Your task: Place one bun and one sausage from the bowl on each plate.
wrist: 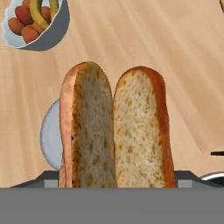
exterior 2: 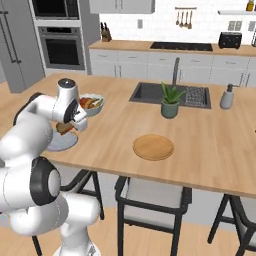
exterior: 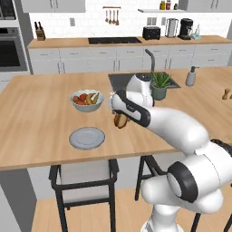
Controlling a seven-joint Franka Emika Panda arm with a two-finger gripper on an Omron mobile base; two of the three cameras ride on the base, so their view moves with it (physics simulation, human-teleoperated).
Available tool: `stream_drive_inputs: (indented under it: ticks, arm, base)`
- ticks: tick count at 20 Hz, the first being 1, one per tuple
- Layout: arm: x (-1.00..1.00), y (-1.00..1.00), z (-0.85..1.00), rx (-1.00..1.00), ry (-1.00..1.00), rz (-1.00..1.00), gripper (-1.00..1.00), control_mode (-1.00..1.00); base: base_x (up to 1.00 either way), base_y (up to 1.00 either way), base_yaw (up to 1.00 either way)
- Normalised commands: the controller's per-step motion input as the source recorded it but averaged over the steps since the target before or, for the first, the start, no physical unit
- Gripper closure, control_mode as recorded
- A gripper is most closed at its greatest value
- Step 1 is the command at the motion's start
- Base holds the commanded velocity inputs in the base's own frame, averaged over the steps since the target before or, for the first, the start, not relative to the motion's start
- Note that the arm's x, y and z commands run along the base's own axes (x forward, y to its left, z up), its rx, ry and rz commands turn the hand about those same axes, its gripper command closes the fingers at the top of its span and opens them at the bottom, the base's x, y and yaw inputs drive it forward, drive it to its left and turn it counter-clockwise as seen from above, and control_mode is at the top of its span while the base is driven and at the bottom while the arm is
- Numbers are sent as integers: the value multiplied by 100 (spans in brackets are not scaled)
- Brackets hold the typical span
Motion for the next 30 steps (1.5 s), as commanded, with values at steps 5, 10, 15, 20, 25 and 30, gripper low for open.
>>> stream_drive_inputs:
  ticks: [5,10,15,20,25,30]
  arm:
    - [75,100,-43,-1,7,-3,100,-100]
    - [43,43,-46,1,12,0,100,-100]
    - [40,12,-83,-13,9,0,100,-100]
    - [70,35,-69,-6,13,0,100,-100]
    - [40,27,-23,0,6,0,-100,-100]
    - [0,0,0,0,0,0,-100,-100]
  base:
    - [0,0,0]
    - [0,0,0]
    - [0,0,0]
    - [0,0,0]
    - [0,0,0]
    - [0,0,0]
